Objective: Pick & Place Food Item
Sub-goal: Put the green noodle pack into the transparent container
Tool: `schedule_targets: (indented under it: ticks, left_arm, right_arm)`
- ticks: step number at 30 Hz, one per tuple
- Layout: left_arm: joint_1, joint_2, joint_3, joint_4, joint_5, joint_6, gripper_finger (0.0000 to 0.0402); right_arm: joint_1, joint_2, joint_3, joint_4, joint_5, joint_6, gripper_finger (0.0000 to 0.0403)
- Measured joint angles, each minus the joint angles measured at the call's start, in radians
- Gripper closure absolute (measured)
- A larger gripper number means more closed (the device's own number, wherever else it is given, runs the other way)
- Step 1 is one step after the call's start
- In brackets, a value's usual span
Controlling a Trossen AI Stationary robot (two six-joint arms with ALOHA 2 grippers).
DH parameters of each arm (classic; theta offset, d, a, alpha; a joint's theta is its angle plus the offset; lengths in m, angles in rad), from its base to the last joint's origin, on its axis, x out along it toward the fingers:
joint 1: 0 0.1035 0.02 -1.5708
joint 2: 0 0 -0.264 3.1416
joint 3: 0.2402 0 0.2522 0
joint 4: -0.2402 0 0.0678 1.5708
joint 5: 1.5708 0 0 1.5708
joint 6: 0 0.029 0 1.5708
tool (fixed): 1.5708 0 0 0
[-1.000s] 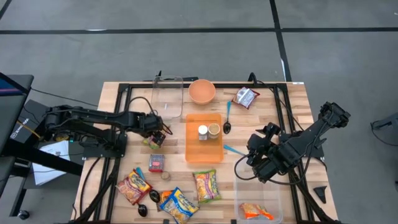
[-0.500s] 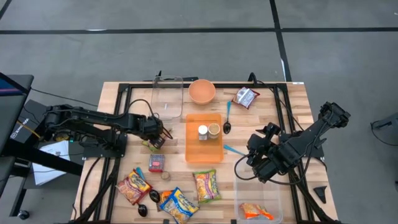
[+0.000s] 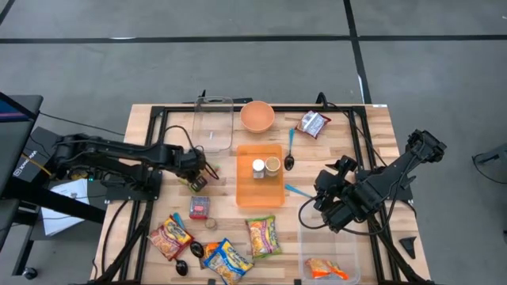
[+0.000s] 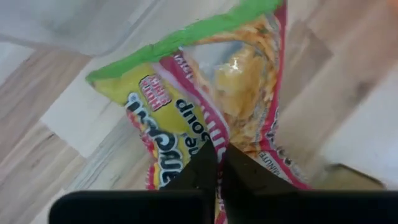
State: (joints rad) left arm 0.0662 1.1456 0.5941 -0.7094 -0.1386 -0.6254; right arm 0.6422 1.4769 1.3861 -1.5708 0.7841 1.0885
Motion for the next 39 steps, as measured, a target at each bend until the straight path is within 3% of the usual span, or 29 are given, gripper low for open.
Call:
schedule_targets:
  ticks: [9, 16, 23, 28, 35, 39]
  left_arm:
    - [-0.016, -0.190, 0.001, 0.018, 0.021, 0.173, 0.0401]
    - [-0.071, -0.310, 0.001, 0.178, 0.215, 0.388, 0.0401]
    - [-0.102, -0.327, 0.003, 0.424, 0.445, 0.547, 0.0401]
    - [-0.099, -0.274, 0.003, 0.606, 0.609, 0.676, 0.0401]
    - [-0.081, -0.125, 0.004, 0.830, 0.746, 0.771, 0.0400]
    - [-0.054, -0.029, 0.004, 0.939, 0.837, 0.776, 0.0401]
  right_arm:
    - [0.000, 0.000, 0.000, 0.000, 0.033, -0.027, 0.0049]
    - [0.006, 0.000, 0.000, 0.004, 0.102, -0.091, 0.0049]
    - [0.005, 0.000, 0.000, 0.055, 0.217, -0.213, 0.0049]
    - [0.005, 0.000, 0.000, 0.249, 0.280, -0.504, 0.0049]
    - [-0.001, 0.000, 0.000, 0.672, 0.288, -1.011, 0.0049]
    - [-0.046, 0.000, 0.000, 0.878, 0.137, -1.243, 0.0049]
